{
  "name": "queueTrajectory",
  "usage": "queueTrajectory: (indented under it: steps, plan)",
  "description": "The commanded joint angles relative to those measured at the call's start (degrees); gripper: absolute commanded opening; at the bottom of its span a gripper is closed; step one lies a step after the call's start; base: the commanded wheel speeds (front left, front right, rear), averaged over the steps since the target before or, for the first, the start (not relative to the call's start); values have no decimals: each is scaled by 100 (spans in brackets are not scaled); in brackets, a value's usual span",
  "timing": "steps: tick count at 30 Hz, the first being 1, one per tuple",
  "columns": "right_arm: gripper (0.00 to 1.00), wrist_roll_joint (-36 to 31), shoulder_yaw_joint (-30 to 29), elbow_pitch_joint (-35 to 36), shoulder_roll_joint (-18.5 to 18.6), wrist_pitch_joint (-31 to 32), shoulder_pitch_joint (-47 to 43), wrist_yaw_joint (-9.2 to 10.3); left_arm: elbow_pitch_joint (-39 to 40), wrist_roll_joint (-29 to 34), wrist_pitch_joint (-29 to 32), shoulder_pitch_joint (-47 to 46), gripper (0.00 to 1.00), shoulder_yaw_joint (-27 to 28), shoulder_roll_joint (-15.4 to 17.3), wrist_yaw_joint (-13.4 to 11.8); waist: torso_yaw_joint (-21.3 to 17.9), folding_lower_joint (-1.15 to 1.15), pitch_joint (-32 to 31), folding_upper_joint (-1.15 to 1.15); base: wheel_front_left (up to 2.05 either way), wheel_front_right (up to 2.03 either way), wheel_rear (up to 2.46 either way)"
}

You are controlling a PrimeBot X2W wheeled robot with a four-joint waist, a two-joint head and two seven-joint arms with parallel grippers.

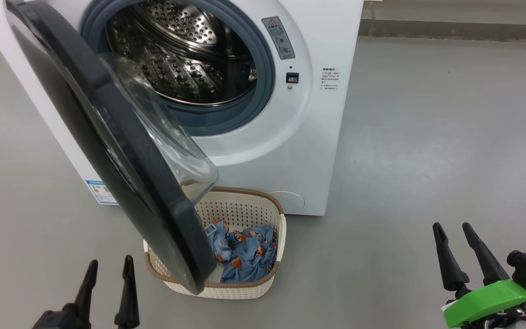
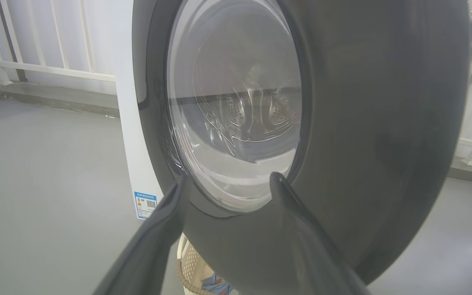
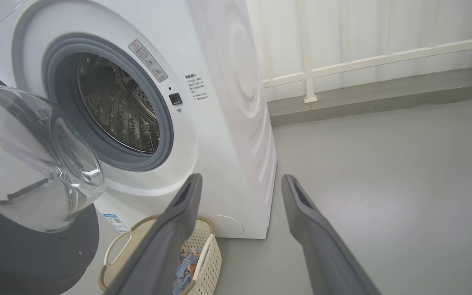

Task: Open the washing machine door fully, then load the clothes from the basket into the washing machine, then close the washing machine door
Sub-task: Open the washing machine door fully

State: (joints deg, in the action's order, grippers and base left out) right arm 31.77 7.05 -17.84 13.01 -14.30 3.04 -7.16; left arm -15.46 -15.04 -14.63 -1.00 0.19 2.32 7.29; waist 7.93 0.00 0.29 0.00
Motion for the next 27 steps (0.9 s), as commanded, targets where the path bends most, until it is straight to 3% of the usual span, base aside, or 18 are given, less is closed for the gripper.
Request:
queueTrajectory:
  steps: [1, 2, 3, 10, 16, 21, 27]
  plan:
    - [100, -45, 66, 137, 106, -70, 76, -33, 111, -51, -37, -238, 44, 188, 55, 10, 9, 0, -2, 0, 0, 0, 0]
    - [100, -45, 61, 141, 108, -70, 78, -33, 130, -105, -37, -260, 10, 197, 55, 11, 13, 0, -3, 0, 0, 0, 0]
    - [100, -47, 59, 145, 106, -70, 79, -33, 165, -149, -37, -278, 0, 200, 55, 11, 17, 0, -5, 0, 0, 0, 0]
    - [100, -63, 44, 184, 93, -70, 66, -33, 692, -334, -37, -412, 0, 244, 55, -17, 54, 0, -15, 0, 0, 0, 0]
    - [100, -61, 74, 196, 106, -70, 84, -33, 1651, -559, -37, -485, 0, 126, 55, -328, 44, 0, -12, 0, 0, 0, 0]
    - [100, -76, 72, 227, 109, -70, 105, -33, 2578, -311, -37, -491, 0, -340, 55, -547, 21, 0, 8, 0, 0, 0, 0]
    - [100, -63, 91, 234, 100, -70, 126, -33, 3078, 91, 55, -475, 0, -1267, 55, -550, -21, 0, 28, 0, 0, 0, 0]
